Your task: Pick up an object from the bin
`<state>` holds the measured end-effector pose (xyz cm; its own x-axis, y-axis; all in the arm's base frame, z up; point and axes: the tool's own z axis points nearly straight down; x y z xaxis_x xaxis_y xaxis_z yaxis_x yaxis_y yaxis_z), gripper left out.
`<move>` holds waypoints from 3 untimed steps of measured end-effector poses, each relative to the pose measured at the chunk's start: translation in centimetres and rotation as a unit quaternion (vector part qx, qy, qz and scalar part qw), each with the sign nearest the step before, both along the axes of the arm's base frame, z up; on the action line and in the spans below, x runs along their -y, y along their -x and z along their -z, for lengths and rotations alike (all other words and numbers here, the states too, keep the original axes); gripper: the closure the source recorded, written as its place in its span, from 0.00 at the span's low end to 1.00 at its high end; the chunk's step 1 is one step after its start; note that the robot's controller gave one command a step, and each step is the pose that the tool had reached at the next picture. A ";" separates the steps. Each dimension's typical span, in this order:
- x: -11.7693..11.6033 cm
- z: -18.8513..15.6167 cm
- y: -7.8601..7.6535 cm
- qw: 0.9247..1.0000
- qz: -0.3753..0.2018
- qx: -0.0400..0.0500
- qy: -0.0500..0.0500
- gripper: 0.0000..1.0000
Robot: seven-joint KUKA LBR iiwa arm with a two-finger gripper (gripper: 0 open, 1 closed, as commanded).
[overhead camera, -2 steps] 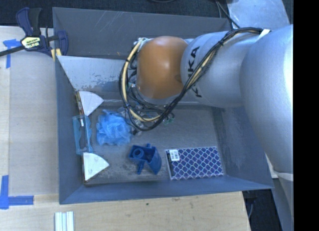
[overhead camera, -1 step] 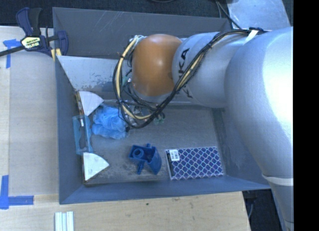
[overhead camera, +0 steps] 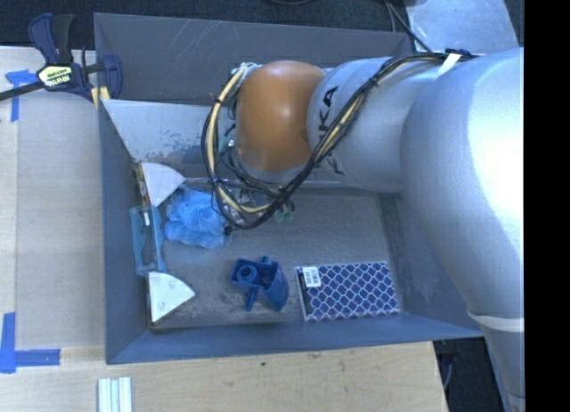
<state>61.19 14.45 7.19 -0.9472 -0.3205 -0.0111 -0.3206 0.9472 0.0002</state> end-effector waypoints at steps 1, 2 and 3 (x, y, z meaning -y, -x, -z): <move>-0.1 -9.8 -1.3 1.000 0.007 0.005 -0.001 1.00; -0.6 -0.8 0.5 1.000 -0.006 -0.001 0.000 1.00; -1.1 -8.2 0.2 0.999 -0.035 0.010 -0.002 1.00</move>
Offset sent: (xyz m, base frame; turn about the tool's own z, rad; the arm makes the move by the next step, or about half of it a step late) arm -0.0041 0.0068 0.0100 -0.0136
